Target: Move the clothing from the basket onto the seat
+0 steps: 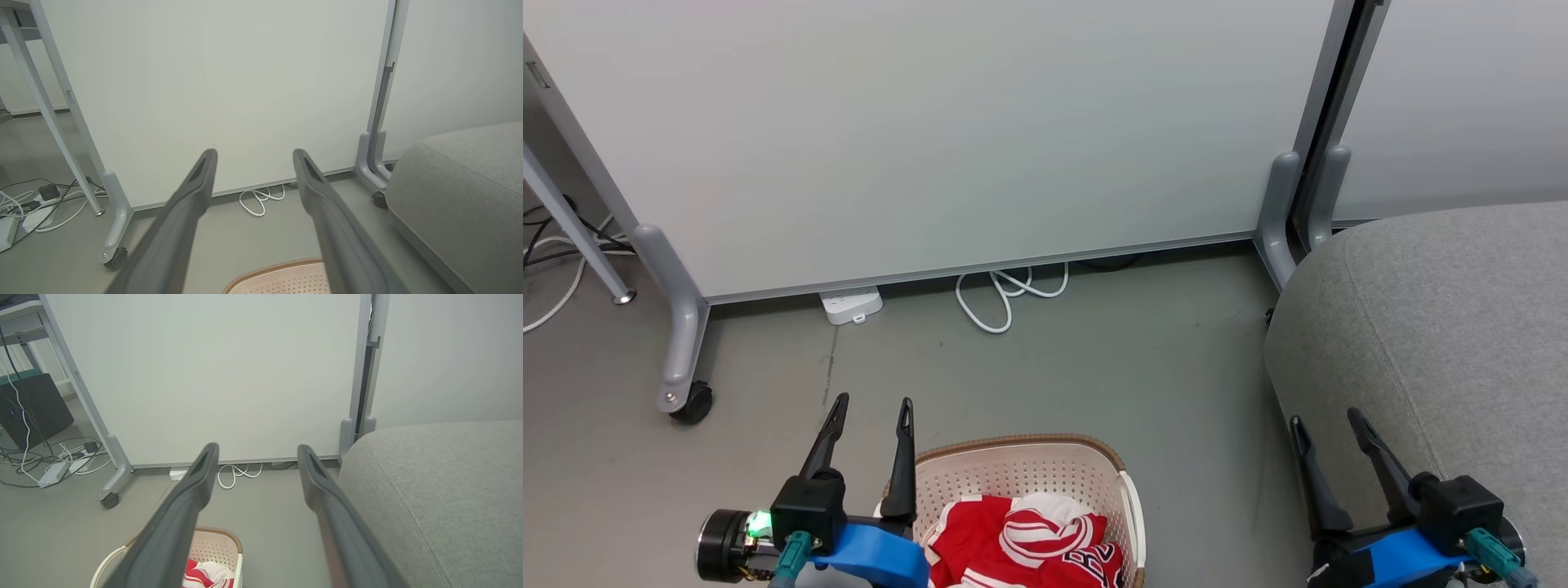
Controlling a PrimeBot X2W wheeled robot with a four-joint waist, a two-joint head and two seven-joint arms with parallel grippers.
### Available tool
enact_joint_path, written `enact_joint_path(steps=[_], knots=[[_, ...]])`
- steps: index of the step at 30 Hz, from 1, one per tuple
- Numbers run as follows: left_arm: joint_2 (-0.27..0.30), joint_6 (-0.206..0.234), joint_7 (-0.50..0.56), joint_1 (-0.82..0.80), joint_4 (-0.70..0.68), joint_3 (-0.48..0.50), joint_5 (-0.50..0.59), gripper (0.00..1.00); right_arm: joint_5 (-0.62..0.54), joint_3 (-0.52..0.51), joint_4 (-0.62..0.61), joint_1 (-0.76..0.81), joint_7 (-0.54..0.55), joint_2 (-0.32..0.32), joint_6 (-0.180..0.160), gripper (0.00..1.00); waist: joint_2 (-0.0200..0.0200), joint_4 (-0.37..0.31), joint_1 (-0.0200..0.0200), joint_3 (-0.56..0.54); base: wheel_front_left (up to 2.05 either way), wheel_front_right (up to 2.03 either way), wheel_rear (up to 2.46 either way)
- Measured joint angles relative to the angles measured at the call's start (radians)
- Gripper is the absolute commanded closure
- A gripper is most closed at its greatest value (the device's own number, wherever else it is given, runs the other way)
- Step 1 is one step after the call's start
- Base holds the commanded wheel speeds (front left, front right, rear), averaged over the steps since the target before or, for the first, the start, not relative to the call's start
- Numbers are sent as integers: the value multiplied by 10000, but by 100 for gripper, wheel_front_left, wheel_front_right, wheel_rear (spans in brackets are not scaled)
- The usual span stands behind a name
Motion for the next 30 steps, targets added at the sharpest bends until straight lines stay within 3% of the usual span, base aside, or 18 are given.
enact_joint_path(steps=[24, 30], knots=[[2, -15, -42, 4, 247, -36, 35, 0, -151, 104, 153, 1, -48, -61, 10, 0, 0, 22, 0, 48, 0, 0, 0], [8, -276, -44, -383, 497, -176, 157, 0, -150, 153, 150, -23, -50, -71, 10, 0, 0, -99, 0, 212, 0, 0, 0]])
